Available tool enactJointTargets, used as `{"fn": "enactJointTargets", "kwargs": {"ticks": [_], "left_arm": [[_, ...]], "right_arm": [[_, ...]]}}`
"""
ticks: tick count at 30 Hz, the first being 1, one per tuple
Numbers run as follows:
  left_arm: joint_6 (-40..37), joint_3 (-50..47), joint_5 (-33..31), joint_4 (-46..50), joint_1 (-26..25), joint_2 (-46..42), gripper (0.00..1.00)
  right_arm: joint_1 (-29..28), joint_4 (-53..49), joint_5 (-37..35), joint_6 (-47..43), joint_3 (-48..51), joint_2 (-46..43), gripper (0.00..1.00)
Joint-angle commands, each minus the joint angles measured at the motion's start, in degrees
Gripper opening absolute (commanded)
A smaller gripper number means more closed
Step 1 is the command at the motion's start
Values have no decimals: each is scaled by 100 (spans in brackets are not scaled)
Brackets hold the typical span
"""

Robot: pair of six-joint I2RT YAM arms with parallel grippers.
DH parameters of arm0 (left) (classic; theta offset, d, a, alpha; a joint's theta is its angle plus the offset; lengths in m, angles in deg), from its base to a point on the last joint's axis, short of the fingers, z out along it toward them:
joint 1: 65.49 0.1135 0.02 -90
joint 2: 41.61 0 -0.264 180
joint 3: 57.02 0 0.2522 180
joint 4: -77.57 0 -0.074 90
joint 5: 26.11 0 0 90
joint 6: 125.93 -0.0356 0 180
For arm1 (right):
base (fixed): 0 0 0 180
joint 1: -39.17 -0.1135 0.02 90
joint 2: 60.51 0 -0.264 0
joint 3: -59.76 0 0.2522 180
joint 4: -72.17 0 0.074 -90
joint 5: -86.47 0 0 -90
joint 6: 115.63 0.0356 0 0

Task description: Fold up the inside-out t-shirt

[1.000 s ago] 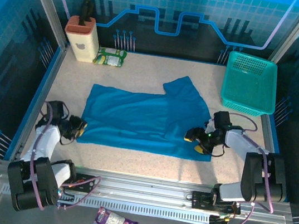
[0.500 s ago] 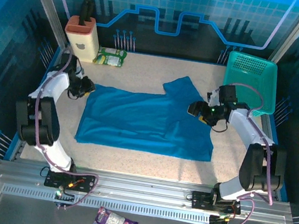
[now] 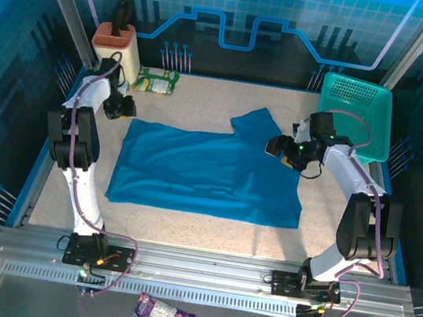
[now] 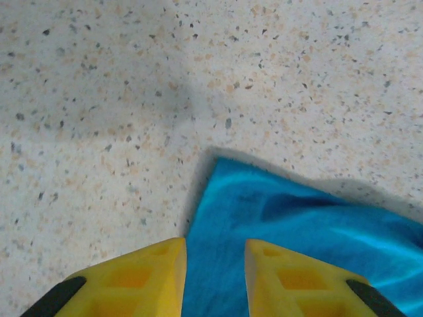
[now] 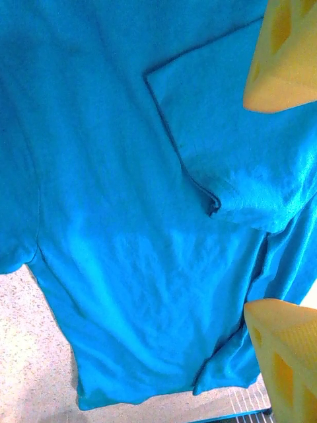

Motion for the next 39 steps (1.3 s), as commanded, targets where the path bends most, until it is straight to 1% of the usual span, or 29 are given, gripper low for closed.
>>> {"fn": "enactJointTargets", "kwargs": {"ticks": [1, 3, 7, 13, 14, 18, 23, 30, 35, 39], "left_arm": [[-435, 512, -119, 515, -71, 333, 31], [-553, 788, -183, 672, -89, 551, 31], [-635, 1347, 26, 1013, -144, 989, 33], [-804, 1881, -18, 1366, -339, 1450, 34], [-827, 1989, -70, 1450, -368, 1529, 34], [-934, 2193, -625, 1624, -463, 1743, 34], [-940, 2139, -901, 1560, -473, 1698, 34], [-799, 2137, -948, 1425, -472, 1413, 35], [-738, 2261, -947, 1537, -476, 1468, 36], [-671, 2055, -917, 1412, -474, 1270, 39]], "right_arm": [[71, -187, 64, -27, -200, 67, 75], [75, -151, 40, -4, -172, 72, 75], [86, -114, 60, 65, -153, 89, 75], [85, -90, 112, 114, -200, 147, 75], [90, -108, 97, 114, -202, 138, 75], [115, -142, 59, 101, -223, 109, 76], [119, -189, 95, 76, -285, 111, 76], [120, -185, 139, 105, -295, 90, 77], [126, -193, 156, 109, -268, 55, 78], [124, -237, 137, 96, -259, 19, 79]]}}
